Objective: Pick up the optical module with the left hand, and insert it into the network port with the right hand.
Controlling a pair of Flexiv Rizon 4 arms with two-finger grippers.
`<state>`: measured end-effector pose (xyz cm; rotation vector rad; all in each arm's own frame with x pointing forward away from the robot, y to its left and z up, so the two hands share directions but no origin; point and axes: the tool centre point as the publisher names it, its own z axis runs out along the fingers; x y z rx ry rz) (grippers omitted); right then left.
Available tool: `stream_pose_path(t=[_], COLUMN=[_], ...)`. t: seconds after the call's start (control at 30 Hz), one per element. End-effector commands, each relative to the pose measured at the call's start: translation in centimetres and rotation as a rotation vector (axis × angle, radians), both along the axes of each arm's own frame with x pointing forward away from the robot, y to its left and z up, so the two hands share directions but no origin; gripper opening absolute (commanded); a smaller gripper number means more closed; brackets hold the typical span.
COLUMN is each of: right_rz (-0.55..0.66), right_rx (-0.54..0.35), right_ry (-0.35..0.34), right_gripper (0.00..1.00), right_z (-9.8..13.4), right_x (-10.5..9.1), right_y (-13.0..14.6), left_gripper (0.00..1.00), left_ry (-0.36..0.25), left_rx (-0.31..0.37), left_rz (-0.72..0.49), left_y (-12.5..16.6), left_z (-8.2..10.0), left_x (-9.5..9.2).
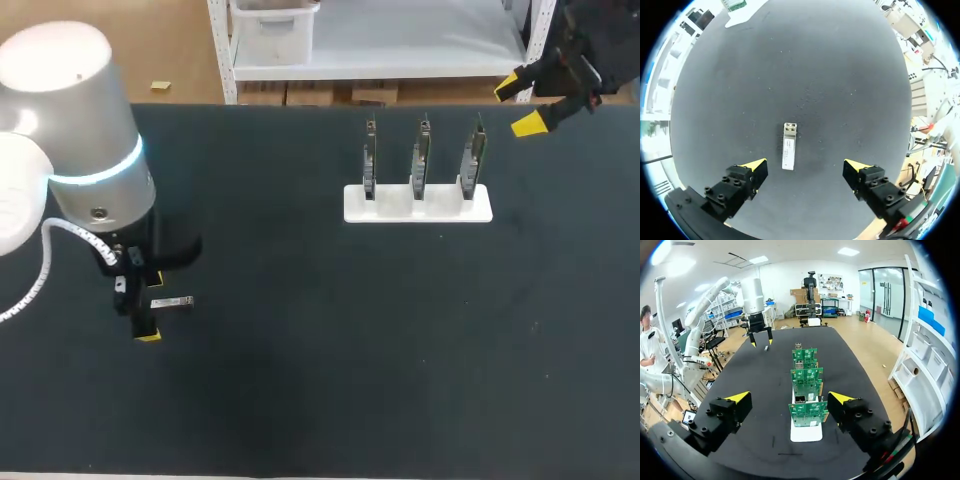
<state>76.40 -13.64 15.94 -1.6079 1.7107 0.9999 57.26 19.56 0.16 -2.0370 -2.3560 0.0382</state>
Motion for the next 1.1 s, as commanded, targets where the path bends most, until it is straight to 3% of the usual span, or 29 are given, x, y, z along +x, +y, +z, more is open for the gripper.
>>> stream_pose_path(t=[0.03, 1.03, 1.07, 1.1], right_rz=[-0.002, -0.002, -0.002, -0.002], right_rx=[0.0, 0.0, 0.0, 0.0], right_ry=[-0.001, -0.001, -0.001, -0.001], right_gripper=[1.0, 1.0, 1.0, 1.0], right_z=[0.0, 0.0, 0.0, 0.0], right_x=[-0.1, -0.1, -0.1, -0.1], right_y=[0.0, 0.0, 0.0, 0.0], left_gripper=[1.0, 0.99, 0.6, 0.42], left_ry=[0.012, 0.015, 0.016, 0.017], left_rx=[0.009, 0.002, 0.0, -0.001], left_rz=[-0.009, 0.01, 0.01, 0.011], left_y=[0.0, 0.3, 0.3, 0.3], left_z=[-0.5, -2.5, -2.6, -2.6], left_x=[0.5, 1.6, 1.6, 1.7])
